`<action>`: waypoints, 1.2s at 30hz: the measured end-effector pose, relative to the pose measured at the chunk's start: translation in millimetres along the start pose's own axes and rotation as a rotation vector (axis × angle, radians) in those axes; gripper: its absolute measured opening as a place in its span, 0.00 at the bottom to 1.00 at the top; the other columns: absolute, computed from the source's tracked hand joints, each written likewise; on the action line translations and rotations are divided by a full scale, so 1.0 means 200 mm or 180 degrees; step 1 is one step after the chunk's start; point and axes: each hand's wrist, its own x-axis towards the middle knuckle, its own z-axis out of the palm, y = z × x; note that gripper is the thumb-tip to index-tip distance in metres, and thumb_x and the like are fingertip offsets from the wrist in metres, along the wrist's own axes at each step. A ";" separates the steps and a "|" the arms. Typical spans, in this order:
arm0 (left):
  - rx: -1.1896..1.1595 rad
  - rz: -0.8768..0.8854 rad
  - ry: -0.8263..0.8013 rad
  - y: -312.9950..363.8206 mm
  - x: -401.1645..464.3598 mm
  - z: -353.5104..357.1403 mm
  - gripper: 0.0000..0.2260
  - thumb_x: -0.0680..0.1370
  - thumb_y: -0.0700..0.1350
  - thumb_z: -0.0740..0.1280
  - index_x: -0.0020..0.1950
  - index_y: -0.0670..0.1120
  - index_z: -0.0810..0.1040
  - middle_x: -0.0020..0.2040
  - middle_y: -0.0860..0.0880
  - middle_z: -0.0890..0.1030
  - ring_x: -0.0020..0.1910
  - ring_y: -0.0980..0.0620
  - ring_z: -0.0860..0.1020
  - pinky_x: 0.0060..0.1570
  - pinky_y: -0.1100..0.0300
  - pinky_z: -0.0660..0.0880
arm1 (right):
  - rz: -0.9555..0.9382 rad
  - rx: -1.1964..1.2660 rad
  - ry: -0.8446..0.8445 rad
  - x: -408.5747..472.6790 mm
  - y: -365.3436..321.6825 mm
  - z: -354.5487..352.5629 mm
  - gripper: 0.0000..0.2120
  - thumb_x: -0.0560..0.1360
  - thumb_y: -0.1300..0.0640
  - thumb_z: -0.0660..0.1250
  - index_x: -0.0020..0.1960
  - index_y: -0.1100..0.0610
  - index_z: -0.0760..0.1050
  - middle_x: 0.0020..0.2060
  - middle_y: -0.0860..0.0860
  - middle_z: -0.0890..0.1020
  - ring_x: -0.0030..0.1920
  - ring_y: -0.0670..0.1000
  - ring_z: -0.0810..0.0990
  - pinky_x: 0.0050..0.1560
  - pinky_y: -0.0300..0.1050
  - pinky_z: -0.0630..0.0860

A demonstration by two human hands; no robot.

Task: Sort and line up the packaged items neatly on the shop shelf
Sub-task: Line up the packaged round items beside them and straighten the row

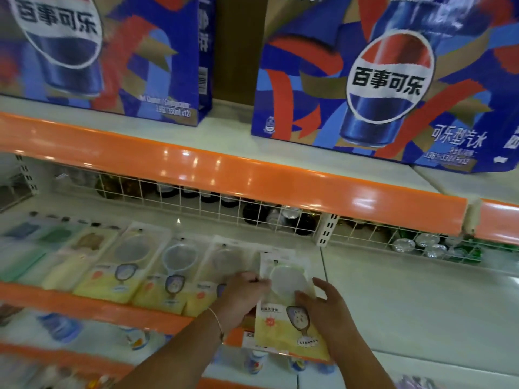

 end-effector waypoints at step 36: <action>0.3826 0.2685 -0.0056 -0.42 0.11 -0.30 0.29 0.77 0.68 0.52 0.67 0.49 0.72 0.67 0.49 0.70 0.76 0.46 0.55 0.73 0.43 0.55 | -0.0534 -0.2418 0.0546 0.31 0.11 0.22 0.25 0.74 0.46 0.66 0.66 0.57 0.72 0.55 0.57 0.78 0.53 0.57 0.78 0.51 0.51 0.78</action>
